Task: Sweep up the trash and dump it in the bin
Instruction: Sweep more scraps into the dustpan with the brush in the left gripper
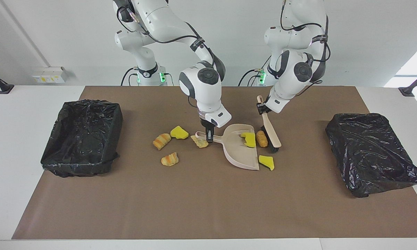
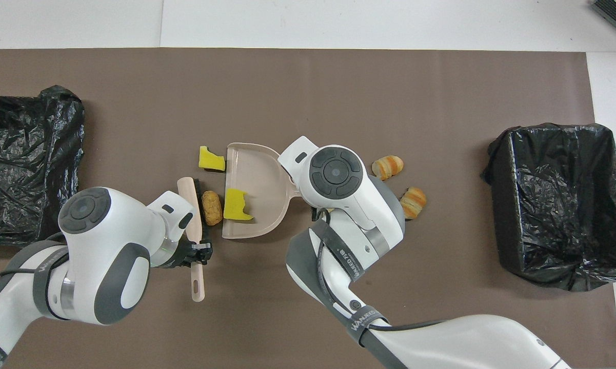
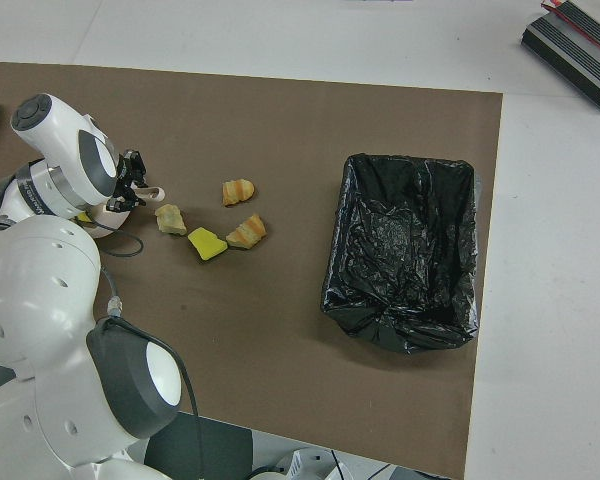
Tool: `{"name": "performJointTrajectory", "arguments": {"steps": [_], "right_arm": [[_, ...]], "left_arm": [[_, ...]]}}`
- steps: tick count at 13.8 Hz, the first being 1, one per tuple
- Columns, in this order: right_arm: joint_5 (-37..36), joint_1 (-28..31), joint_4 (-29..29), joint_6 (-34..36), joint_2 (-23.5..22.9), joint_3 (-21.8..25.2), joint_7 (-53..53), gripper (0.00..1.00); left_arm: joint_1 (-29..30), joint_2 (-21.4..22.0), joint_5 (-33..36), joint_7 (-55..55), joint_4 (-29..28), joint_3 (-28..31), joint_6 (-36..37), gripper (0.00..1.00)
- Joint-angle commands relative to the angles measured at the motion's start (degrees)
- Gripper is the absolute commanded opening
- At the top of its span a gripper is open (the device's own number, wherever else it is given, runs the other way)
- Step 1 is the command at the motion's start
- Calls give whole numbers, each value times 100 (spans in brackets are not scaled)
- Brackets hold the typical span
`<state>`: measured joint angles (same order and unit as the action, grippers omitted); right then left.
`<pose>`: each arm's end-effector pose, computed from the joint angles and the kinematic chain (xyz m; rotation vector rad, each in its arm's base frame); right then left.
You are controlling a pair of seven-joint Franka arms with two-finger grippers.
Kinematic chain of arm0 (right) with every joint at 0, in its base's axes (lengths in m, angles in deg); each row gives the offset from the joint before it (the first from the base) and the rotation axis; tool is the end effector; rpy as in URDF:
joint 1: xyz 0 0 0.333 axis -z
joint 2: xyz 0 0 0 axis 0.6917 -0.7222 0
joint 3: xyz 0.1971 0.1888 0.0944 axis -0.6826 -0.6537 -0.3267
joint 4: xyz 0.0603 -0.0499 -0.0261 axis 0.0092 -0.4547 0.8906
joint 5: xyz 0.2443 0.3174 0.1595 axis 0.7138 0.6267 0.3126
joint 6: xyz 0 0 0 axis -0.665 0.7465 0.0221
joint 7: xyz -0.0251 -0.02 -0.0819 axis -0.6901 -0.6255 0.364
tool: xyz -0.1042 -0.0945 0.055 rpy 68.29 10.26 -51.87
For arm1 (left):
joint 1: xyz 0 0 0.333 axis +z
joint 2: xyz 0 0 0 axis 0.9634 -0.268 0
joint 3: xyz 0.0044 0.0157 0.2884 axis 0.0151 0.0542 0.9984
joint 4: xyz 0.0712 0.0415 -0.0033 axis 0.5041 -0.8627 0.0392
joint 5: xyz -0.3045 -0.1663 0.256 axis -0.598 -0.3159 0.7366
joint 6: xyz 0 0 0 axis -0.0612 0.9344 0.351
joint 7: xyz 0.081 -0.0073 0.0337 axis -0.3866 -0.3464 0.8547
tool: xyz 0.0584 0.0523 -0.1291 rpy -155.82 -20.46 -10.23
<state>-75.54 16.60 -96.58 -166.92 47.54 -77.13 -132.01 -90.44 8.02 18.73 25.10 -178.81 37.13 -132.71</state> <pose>0.5799 0.3784 0.2664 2.2442 2.1471 0.1311 0.4503 -0.2173 0.2619 2.9771 0.1544 -0.3745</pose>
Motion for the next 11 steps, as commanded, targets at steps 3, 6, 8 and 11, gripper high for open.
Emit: {"name": "performJointTrajectory", "arguments": {"steps": [3,6,8,11], "right_arm": [[113,-52,-41,-308,-122,-35,149,0],[113,-35,-41,-255,-122,-35,140,0],[113,-35,-41,-264,-122,-35,149,0],[113,-8,-41,-273,-131,-35,158,0]], "left_arm": [[-571,-241,-496,259,521,91,48,0],[-276,-242,-401,-35,952,170,880,0],[286,-382,-121,-860,1129,162,954,0],[710,-601,705,-1513,1348,162,972,0]]}}
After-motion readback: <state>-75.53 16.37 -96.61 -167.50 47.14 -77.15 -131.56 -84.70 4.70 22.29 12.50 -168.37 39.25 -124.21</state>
